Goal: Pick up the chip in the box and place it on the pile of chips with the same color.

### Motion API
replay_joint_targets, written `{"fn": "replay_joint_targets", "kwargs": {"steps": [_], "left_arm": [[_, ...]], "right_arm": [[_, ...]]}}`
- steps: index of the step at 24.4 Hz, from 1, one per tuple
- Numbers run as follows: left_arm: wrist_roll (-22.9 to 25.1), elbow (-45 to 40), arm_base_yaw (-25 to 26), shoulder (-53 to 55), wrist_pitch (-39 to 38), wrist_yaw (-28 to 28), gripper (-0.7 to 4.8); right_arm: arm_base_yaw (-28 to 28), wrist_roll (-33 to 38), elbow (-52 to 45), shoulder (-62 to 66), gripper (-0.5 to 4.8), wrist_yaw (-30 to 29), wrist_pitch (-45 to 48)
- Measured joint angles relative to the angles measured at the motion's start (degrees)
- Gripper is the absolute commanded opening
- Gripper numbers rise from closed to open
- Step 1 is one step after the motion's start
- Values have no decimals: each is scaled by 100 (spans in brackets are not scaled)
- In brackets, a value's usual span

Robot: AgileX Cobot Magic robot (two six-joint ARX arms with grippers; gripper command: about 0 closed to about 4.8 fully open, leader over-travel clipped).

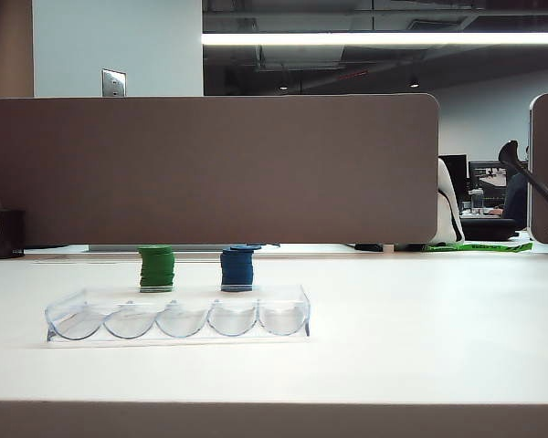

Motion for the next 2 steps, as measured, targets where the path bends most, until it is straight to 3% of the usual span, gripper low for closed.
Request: {"fn": "replay_joint_targets", "kwargs": {"steps": [2], "left_arm": [[0, 0, 0, 0, 0, 0, -6]], "right_arm": [[0, 0, 0, 0, -5, 2, 0]]}}
